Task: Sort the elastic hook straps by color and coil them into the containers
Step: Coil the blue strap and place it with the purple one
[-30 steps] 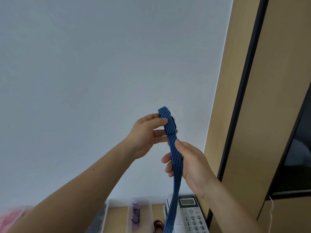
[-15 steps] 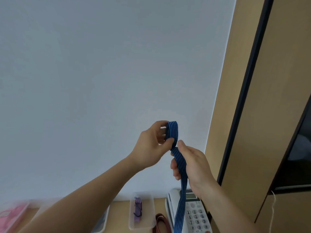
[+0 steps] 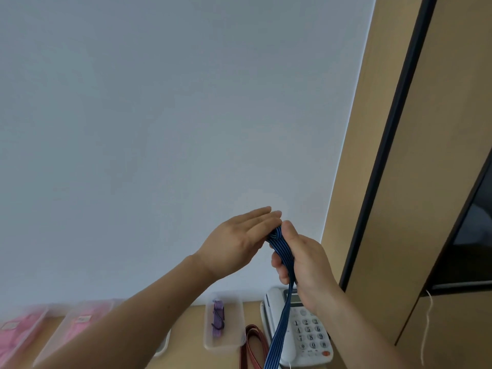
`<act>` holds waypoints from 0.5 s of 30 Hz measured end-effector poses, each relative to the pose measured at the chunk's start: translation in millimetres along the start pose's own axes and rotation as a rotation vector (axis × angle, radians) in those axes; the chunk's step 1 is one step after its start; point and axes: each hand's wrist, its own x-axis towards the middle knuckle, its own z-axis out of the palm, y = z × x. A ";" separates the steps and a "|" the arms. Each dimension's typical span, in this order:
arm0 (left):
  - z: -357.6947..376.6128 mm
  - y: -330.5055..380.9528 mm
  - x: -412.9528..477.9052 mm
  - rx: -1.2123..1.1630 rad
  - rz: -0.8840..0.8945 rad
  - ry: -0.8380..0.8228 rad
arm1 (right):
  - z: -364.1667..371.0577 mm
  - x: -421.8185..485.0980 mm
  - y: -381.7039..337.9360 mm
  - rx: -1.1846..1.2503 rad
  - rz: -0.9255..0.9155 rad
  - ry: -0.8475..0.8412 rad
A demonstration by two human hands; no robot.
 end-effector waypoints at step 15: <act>0.2 22.7 -12.0 -1.450 -1.160 -0.218 | -9.3 -2.4 34.0 -0.190 -0.097 -0.027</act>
